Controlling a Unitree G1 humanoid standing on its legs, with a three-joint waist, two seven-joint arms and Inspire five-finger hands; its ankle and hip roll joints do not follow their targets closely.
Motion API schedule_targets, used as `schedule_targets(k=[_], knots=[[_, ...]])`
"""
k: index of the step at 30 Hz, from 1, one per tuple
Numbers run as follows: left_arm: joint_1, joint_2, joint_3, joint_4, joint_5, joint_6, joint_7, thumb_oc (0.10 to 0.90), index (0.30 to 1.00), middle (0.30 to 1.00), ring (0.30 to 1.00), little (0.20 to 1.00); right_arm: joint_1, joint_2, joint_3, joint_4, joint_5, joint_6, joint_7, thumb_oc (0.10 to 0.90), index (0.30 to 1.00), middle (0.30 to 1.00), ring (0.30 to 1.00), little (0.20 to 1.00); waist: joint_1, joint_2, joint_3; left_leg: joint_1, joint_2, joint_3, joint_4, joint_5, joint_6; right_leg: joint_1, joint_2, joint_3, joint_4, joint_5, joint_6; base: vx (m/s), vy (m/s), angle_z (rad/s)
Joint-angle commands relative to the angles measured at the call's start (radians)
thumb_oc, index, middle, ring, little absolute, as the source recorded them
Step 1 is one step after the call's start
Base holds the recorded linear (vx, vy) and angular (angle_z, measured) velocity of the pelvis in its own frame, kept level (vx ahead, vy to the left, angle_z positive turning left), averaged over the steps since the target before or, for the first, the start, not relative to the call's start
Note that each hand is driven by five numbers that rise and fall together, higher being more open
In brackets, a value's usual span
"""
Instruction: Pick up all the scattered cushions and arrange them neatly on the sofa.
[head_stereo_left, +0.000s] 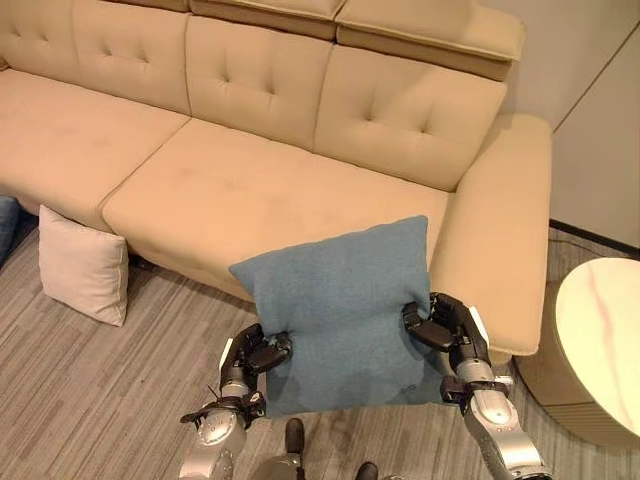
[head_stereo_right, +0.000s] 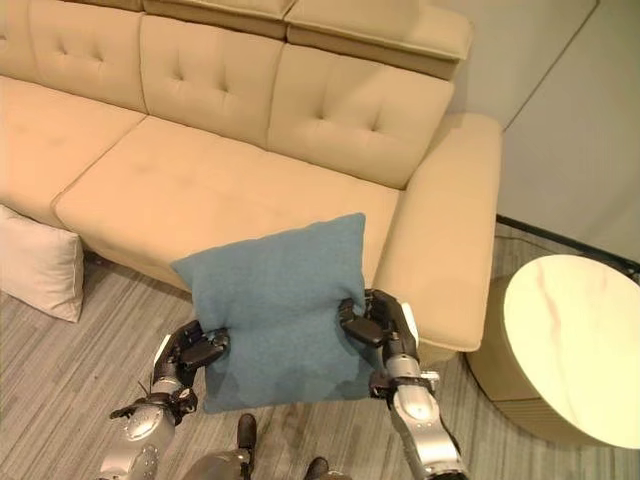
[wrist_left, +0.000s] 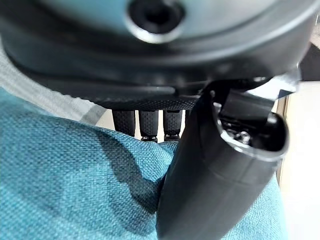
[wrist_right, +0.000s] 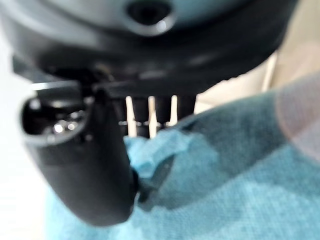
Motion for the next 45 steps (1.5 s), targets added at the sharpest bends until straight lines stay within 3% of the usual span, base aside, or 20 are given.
schedule_targets(k=[1, 3, 5, 7, 11, 13, 16, 20, 21, 23, 26, 28, 33, 36, 37, 38, 39, 41, 43, 45], knots=[[-0.064, 0.024, 0.016, -0.118, 0.064, -0.093, -0.08, 0.4, 0.3, 0.3, 0.3, 0.3, -0.072, 0.033, 0.006, -0.151, 0.005, -0.117, 0.048, 0.4, 0.3, 0.3, 0.3, 0.3, -0.005, -0.03, -0.066, 0.032, 0.017, -0.032, 0.034, -0.14, -0.028, -0.047, -0.057, 0.112, 0.021, 0.145, 0.103, 0.04, 0.149, 0.09], [-0.066, 0.025, 0.015, -0.12, 0.071, -0.097, -0.077, 0.4, 0.3, 0.3, 0.3, 0.3, -0.068, 0.038, 0.011, -0.155, 0.002, -0.116, 0.053, 0.4, 0.3, 0.3, 0.3, 0.3, -0.016, -0.024, -0.063, 0.046, 0.017, -0.045, 0.02, -0.135, -0.024, -0.086, -0.016, 0.176, 0.045, 0.129, 0.096, 0.07, 0.102, 0.1], [-0.069, 0.019, 0.013, -0.129, 0.075, -0.101, -0.077, 0.4, 0.3, 0.3, 0.3, 0.3, -0.06, 0.035, 0.012, -0.161, -0.009, -0.116, 0.056, 0.4, 0.3, 0.3, 0.3, 0.3, -0.039, -0.024, -0.06, 0.066, 0.004, -0.077, 0.0, -0.127, -0.023, -0.128, 0.08, 0.286, 0.019, 0.087, 0.082, 0.13, 0.053, 0.24], [-0.082, 0.012, 0.0, -0.122, 0.08, -0.099, -0.08, 0.4, 0.3, 0.3, 0.3, 0.3, -0.064, 0.027, 0.014, -0.155, 0.0, -0.12, 0.055, 0.4, 0.3, 0.3, 0.3, 0.3, -0.053, -0.035, -0.062, 0.083, -0.024, -0.12, -0.024, -0.123, -0.023, -0.158, 0.129, 0.33, -0.091, 0.121, 0.07, 0.17, -0.008, 0.74], [-0.093, 0.006, 0.001, -0.119, 0.077, -0.103, -0.087, 0.4, 0.3, 0.3, 0.3, 0.3, -0.051, 0.025, 0.008, -0.152, 0.004, -0.117, 0.056, 0.4, 0.3, 0.3, 0.3, 0.3, -0.065, -0.044, -0.058, 0.109, -0.039, -0.152, -0.021, -0.136, -0.031, -0.153, 0.135, 0.323, -0.155, 0.149, 0.077, 0.13, -0.056, 0.44], [-0.089, -0.005, -0.003, -0.12, 0.078, -0.104, -0.091, 0.4, 0.3, 0.3, 0.3, 0.3, -0.037, 0.021, 0.003, -0.156, -0.005, -0.119, 0.058, 0.4, 0.3, 0.3, 0.3, 0.3, -0.068, -0.054, -0.061, 0.111, -0.05, -0.154, -0.001, -0.152, -0.038, -0.119, 0.142, 0.337, -0.181, 0.153, 0.06, 0.13, -0.109, 0.56], [-0.09, -0.02, -0.013, -0.113, 0.07, -0.099, -0.104, 0.4, 0.3, 0.3, 0.3, 0.3, -0.017, -0.011, -0.011, -0.164, -0.025, -0.116, 0.057, 0.4, 0.3, 0.3, 0.3, 0.3, -0.073, -0.064, -0.061, 0.066, -0.056, -0.137, 0.139, -0.205, -0.067, -0.073, 0.135, 0.326, -0.211, 0.151, 0.045, 0.08, -0.087, 0.41], [-0.097, -0.04, -0.028, -0.099, 0.058, -0.096, -0.105, 0.4, 0.3, 0.3, 0.3, 0.3, -0.012, -0.036, -0.023, -0.171, -0.023, -0.112, 0.05, 0.4, 0.3, 0.3, 0.3, 0.3, -0.081, -0.072, -0.042, -0.068, 0.005, -0.041, 0.369, -0.186, -0.095, -0.042, 0.119, 0.302, -0.215, 0.138, 0.025, 0.05, -0.037, 0.31], [-0.091, -0.04, -0.026, -0.097, 0.061, -0.088, -0.109, 0.4, 0.3, 0.3, 0.3, 0.3, -0.002, -0.039, -0.03, -0.172, -0.02, -0.107, 0.048, 0.4, 0.3, 0.3, 0.3, 0.3, -0.078, -0.081, -0.05, -0.105, 0.035, 0.0, 0.363, -0.21, -0.075, -0.017, 0.111, 0.291, -0.227, 0.124, 0.022, 0.12, -0.025, 0.18], [-0.087, -0.037, -0.026, -0.098, 0.067, -0.085, -0.109, 0.4, 0.3, 0.3, 0.3, 0.3, 0.002, -0.04, -0.033, -0.171, -0.029, -0.105, 0.045, 0.4, 0.3, 0.3, 0.3, 0.3, -0.075, -0.083, -0.054, -0.107, 0.036, -0.003, 0.327, -0.205, -0.071, -0.01, 0.112, 0.291, -0.232, 0.12, 0.024, 0.18, 0.01, 0.24], [-0.083, -0.03, -0.024, -0.112, 0.07, -0.073, -0.091, 0.4, 0.3, 0.3, 0.3, 0.3, -0.002, -0.029, -0.036, -0.153, -0.022, -0.101, 0.02, 0.4, 0.3, 0.3, 0.3, 0.3, -0.04, -0.074, -0.05, -0.175, 0.017, -0.049, 0.14, -0.072, -0.088, 0.049, 0.148, 0.32, -0.265, 0.086, 0.02, 0.27, 0.092, -0.06], [-0.071, -0.026, -0.022, -0.116, 0.073, -0.071, -0.103, 0.4, 0.3, 0.3, 0.3, 0.3, 0.006, -0.018, -0.038, -0.154, -0.031, -0.098, 0.026, 0.4, 0.3, 0.3, 0.3, 0.3, -0.042, -0.066, -0.07, -0.128, 0.023, -0.047, 0.076, -0.044, -0.084, 0.066, 0.15, 0.327, -0.259, 0.071, 0.026, 0.34, 0.191, -0.42], [-0.059, 0.0, -0.022, -0.132, 0.079, -0.062, -0.116, 0.4, 0.3, 0.3, 0.3, 0.3, 0.001, 0.003, -0.022, -0.168, -0.031, -0.095, 0.049, 0.4, 0.3, 0.3, 0.3, 0.3, -0.036, -0.07, -0.084, -0.06, 0.005, -0.025, 0.05, -0.071, -0.05, 0.053, 0.107, 0.358, -0.17, 0.06, 0.056, 0.2, 0.181, -0.36], [-0.064, 0.013, -0.018, -0.139, 0.077, -0.06, -0.114, 0.4, 0.3, 0.3, 0.3, 0.3, -0.015, 0.011, -0.015, -0.17, -0.044, -0.09, 0.055, 0.4, 0.3, 0.3, 0.3, 0.3, -0.045, -0.062, -0.068, -0.023, 0.003, -0.011, 0.042, -0.09, -0.021, -0.021, 0.086, 0.369, -0.006, 0.112, 0.091, 0.1, 0.139, -0.24], [-0.064, 0.013, -0.017, -0.139, 0.077, -0.06, -0.114, 0.4, 0.3, 0.3, 0.3, 0.3, -0.016, 0.012, -0.015, -0.17, -0.044, -0.09, 0.055, 0.4, 0.3, 0.3, 0.3, 0.3, -0.043, -0.063, -0.068, -0.023, 0.002, -0.009, 0.041, -0.09, -0.02, -0.023, 0.086, 0.371, -0.003, 0.11, 0.091, 0.06, 0.182, -0.14], [-0.066, 0.024, -0.016, -0.147, 0.079, -0.063, -0.109, 0.4, 0.3, 0.3, 0.3, 0.3, -0.024, 0.023, -0.009, -0.176, -0.043, -0.092, 0.059, 0.4, 0.3, 0.3, 0.3, 0.3, -0.058, -0.044, -0.045, 0.0, 0.015, 0.003, 0.038, -0.103, -0.003, -0.096, 0.071, 0.359, 0.129, 0.147, 0.108, 0.13, 0.19, -0.2], [-0.065, 0.022, -0.013, -0.145, 0.088, -0.066, -0.111, 0.4, 0.3, 0.3, 0.3, 0.3, -0.021, 0.03, -0.005, -0.17, -0.049, -0.09, 0.065, 0.4, 0.3, 0.3, 0.3, 0.3, -0.06, -0.037, -0.047, 0.028, 0.016, 0.016, 0.026, -0.118, -0.002, -0.117, 0.044, 0.315, 0.122, 0.146, 0.104, 0.19, 0.196, -0.23], [-0.062, 0.022, -0.011, -0.145, 0.09, -0.066, -0.113, 0.4, 0.3, 0.3, 0.3, 0.3, -0.021, 0.029, -0.005, -0.167, -0.055, -0.089, 0.064, 0.4, 0.3, 0.3, 0.3, 0.3, -0.061, -0.036, -0.048, 0.044, 0.017, 0.021, 0.018, -0.125, -0.004, -0.118, 0.035, 0.285, 0.087, 0.138, 0.098, 0.14, 0.039, -0.28], [-0.052, 0.021, -0.006, -0.149, 0.087, -0.066, -0.117, 0.4, 0.3, 0.3, 0.3, 0.3, -0.025, 0.03, -0.001, -0.156, -0.054, -0.087, 0.064, 0.4, 0.3, 0.3, 0.3, 0.3, -0.058, -0.038, -0.054, 0.067, 0.018, 0.039, 0.01, -0.143, -0.008, -0.12, 0.021, 0.217, -0.011, 0.131, 0.09, 0.15, -0.006, -0.14], [-0.045, 0.019, 0.008, -0.147, 0.08, -0.066, -0.114, 0.4, 0.3, 0.3, 0.3, 0.3, -0.034, 0.031, 0.005, -0.139, -0.049, -0.086, 0.066, 0.4, 0.3, 0.3, 0.3, 0.3, -0.051, -0.048, -0.05, 0.098, 0.01, 0.06, 0.01, -0.161, -0.013, -0.152, 0.02, 0.129, -0.094, 0.168, 0.094, 0.21, -0.015, -0.3]])
